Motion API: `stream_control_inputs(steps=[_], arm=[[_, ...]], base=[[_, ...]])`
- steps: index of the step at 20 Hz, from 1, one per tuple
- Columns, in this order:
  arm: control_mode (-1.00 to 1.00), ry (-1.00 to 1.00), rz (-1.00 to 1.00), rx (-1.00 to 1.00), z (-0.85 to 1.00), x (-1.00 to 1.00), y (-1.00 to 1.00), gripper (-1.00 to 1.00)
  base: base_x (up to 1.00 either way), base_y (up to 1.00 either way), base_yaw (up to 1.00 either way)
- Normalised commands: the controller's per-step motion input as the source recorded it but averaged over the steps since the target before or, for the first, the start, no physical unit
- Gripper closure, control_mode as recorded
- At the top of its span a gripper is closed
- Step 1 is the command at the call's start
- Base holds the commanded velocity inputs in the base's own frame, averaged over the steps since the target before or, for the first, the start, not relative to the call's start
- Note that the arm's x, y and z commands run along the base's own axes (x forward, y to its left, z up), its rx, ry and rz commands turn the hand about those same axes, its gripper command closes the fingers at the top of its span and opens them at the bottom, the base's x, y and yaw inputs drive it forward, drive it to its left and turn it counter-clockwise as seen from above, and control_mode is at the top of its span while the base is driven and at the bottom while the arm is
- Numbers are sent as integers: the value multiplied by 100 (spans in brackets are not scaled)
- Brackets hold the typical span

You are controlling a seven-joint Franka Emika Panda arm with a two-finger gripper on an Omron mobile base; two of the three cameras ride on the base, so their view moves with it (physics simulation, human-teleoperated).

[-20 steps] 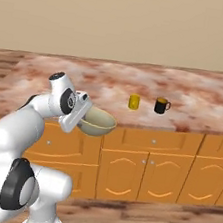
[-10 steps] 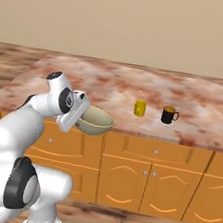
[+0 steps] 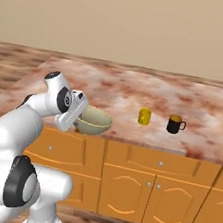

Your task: Clear the mugs and bowl far away from the sink.

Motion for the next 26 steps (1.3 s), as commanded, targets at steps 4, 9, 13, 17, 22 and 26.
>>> stream_control_inputs(steps=[4, 9, 13, 17, 22, 26], arm=[[100, 0, 0, 0, 0, 0, 0, 100], [100, 0, 0, 0, 0, 0, 0, 100], [-100, 0, 6, 0, 0, 10, -26, 100], [-100, 0, 4, 0, -4, 28, -32, 100], [-100, 0, -16, -5, -21, 97, -10, 100], [-100, 1, -22, -3, -8, 100, -1, 100]], base=[[59, -3, 13], [34, -18, 11], [0, 0, 0], [0, 0, 0], [0, 0, 0], [0, 0, 0]])
